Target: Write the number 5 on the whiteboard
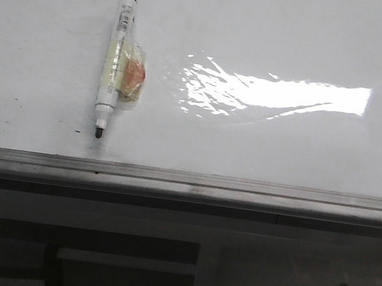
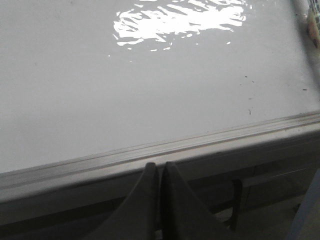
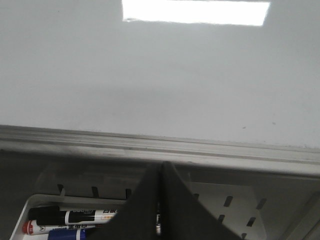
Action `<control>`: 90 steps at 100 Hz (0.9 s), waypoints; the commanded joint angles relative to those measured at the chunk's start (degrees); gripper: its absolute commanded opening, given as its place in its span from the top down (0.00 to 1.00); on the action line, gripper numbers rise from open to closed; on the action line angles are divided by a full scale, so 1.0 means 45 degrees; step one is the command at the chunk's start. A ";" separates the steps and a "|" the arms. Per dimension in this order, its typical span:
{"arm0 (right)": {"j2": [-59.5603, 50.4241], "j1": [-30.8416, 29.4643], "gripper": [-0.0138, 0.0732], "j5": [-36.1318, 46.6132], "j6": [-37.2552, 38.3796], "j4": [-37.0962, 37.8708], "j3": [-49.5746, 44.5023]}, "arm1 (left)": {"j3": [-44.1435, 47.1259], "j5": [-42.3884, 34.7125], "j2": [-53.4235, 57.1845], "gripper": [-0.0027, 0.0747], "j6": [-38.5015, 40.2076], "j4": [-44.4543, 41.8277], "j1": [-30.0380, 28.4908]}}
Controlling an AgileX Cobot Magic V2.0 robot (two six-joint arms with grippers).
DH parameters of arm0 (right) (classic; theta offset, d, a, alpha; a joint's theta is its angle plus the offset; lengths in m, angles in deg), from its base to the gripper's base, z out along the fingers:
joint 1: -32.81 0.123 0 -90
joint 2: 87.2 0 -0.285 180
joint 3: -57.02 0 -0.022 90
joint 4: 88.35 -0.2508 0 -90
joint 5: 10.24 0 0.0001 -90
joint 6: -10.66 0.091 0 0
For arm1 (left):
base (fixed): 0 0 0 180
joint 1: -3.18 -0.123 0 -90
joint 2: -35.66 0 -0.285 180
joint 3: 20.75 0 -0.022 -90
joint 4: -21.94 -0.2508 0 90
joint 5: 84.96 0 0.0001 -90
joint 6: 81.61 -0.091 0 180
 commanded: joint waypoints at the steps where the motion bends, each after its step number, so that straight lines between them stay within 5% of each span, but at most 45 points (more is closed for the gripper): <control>1: -0.0220 -0.0015 0.91 0.0608 -0.0048 0.0558 -0.0344 | 0.0235 -0.1292 0.0357 0.99 0.0143 0.0025 -0.0014; 12: -0.0220 -0.0015 0.91 0.3316 -0.0048 0.0198 -0.0344 | 0.0235 -0.2086 0.0357 0.99 0.0143 0.0617 -0.0014; 24: -0.0220 -0.0015 0.91 0.6307 -0.0048 -0.3020 -0.0344 | 0.0212 -0.4196 0.0357 0.99 0.0143 0.5098 -0.0014; 47: -0.0220 -0.0015 0.91 0.6336 -0.0028 -0.6057 -0.0238 | 0.0212 -0.5400 0.0357 0.99 0.0143 0.9979 -0.0014; 60: -0.0128 -0.0015 0.91 0.5222 -0.0028 -0.6317 0.1054 | -0.0450 -0.4555 0.0240 0.99 -0.0092 0.9403 0.0074; 80: 0.1834 -0.0015 0.91 0.0883 -0.0934 -0.5213 0.4157 | -0.3146 -0.1354 -0.2224 0.99 -0.0377 0.4913 0.0073; 90: 0.3277 -0.0015 0.86 -0.0617 -0.2561 -0.5349 0.5728 | -0.4718 -0.0191 -0.4510 0.86 -0.0404 0.3740 0.0073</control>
